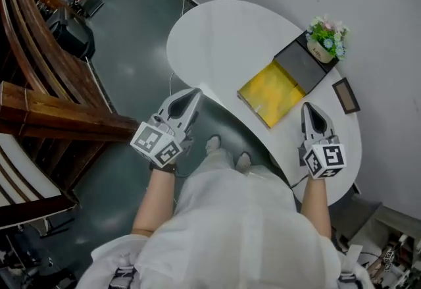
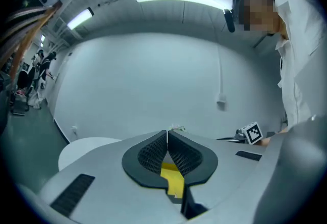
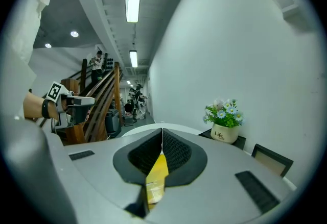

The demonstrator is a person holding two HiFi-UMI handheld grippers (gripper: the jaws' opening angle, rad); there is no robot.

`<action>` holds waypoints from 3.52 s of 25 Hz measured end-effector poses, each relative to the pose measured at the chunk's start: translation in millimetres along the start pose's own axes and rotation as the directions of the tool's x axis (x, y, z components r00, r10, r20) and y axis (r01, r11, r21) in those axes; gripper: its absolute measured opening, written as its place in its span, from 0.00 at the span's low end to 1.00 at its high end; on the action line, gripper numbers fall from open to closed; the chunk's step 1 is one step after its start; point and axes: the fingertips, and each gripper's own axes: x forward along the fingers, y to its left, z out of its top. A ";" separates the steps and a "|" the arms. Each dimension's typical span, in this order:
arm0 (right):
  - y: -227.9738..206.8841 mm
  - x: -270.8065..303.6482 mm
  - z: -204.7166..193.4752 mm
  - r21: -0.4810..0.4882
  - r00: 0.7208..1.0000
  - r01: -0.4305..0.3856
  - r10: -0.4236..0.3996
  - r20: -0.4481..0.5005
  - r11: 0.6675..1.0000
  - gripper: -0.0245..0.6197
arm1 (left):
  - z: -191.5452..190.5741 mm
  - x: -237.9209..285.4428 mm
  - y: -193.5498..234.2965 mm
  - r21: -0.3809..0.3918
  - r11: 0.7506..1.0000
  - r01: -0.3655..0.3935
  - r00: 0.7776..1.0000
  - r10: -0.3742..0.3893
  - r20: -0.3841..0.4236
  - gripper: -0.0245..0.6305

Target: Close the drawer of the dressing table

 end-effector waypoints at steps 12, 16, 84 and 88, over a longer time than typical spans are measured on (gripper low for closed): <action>-34.8 15.3 -9.0 0.024 0.946 0.311 -0.308 -0.101 0.950 0.05 | -5.6 158.6 29.1 -0.032 0.899 0.437 0.893 -0.438 -0.101 0.07; -26.6 16.4 -13.2 0.032 0.911 0.398 -0.391 -0.134 0.917 0.05 | -16.3 181.1 35.9 -0.037 0.833 0.552 0.819 -0.550 -0.161 0.07; 98.4 95.6 -213.0 -0.010 0.358 -0.442 0.166 -0.919 0.897 0.08 | -85.5 183.7 23.0 -0.168 0.659 0.733 0.615 -0.748 -0.250 0.07; 97.7 97.2 -211.4 -0.013 0.373 -0.415 0.157 -0.915 0.910 0.07 | -84.3 185.7 25.1 -0.169 0.660 0.732 0.617 -0.747 -0.247 0.07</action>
